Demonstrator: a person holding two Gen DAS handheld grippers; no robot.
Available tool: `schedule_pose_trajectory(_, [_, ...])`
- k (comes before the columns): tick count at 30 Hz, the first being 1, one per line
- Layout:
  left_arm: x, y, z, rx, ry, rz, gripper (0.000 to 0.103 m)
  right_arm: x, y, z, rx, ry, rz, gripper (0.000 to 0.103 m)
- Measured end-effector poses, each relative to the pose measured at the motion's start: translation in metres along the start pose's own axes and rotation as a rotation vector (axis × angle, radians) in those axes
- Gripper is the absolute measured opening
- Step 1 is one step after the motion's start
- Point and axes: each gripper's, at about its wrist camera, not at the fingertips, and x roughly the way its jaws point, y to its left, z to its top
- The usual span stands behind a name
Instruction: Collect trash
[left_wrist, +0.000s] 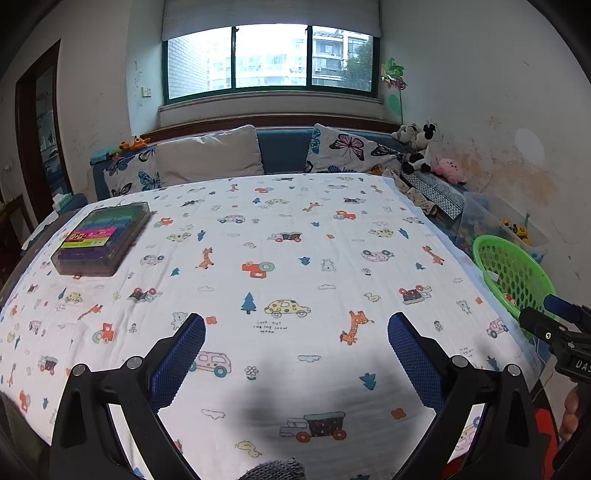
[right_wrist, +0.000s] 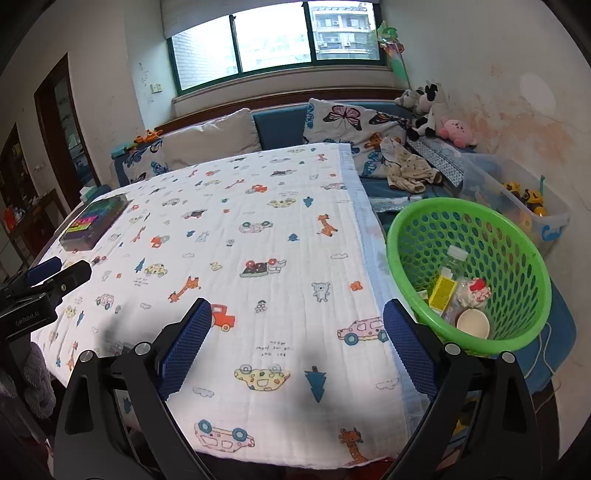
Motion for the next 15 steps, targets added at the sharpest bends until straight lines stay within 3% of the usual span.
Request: schedule_pose_trajectory(15, [-0.0010,0.0047,-0.0045,-0.008,0.001,0.018,0.096,0.0015,0.0036,-0.0003,-0.006,0.003,0.010,0.094])
